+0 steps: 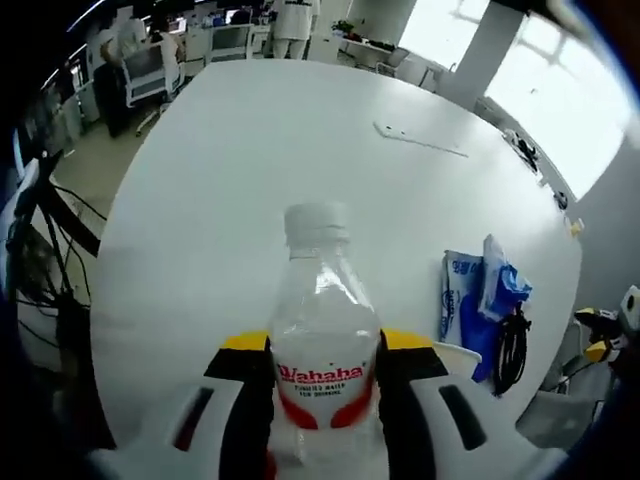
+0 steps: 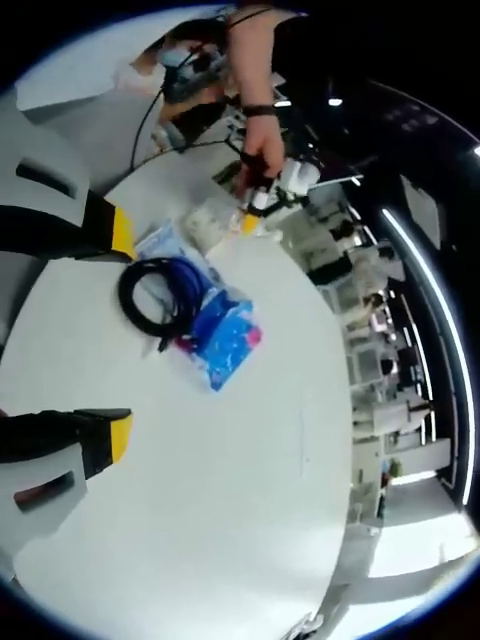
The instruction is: Arrange the tabletop items into an orderly group along one side of the table until the central work area is clear of visible clutter.
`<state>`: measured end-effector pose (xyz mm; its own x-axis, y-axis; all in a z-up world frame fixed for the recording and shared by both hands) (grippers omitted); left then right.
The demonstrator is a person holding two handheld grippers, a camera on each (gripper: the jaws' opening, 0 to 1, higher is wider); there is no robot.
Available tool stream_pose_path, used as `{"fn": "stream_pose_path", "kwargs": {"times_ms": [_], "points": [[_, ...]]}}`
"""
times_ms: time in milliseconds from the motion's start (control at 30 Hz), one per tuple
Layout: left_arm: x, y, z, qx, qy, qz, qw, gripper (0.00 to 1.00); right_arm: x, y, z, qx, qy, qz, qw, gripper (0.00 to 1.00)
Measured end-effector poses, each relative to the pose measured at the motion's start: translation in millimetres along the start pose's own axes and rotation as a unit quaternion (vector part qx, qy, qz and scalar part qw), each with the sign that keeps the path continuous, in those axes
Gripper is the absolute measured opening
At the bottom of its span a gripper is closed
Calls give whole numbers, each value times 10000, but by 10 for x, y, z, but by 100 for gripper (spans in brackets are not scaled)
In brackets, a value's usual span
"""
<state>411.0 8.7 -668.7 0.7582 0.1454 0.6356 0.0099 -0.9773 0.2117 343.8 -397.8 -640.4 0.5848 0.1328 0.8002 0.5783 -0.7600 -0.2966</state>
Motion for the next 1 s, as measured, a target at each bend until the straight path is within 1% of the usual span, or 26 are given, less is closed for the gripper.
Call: {"fn": "stream_pose_path", "kwargs": {"times_ms": [167,300,433,533,633,833,1000], "points": [[-3,37,-122,-3,167,210,9996,39,21,-31,31,90,47,17,9999,59],[-27,38,-229,54,287,188,9994,38,34,-44,40,155,34,-51,9999,59],[-91,30,-359,90,366,190,9991,38,60,-44,43,170,97,-55,9998,60],[-139,9,-450,141,490,149,9986,38,76,-63,42,184,126,-65,9997,60],[-216,18,-534,184,547,197,9981,38,76,-99,48,223,138,-83,9996,60],[-332,34,-622,220,624,314,9973,38,63,-170,62,301,100,-144,9994,60],[-393,53,-664,213,685,480,9963,39,72,-211,73,340,109,-169,9992,60]]}}
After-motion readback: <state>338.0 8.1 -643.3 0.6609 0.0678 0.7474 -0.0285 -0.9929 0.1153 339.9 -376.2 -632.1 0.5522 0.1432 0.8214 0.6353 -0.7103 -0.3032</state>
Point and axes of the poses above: the point that each gripper's makers call its tool centre point, and the gripper's own axes: z roughly forward along the fingers, y roughly to its right, x roughly out of its top, the point moved 5 cm from there along -z, roughly backward along the fingers, and after that the axes turned 8 degrees about y, right-handed, at the moved point
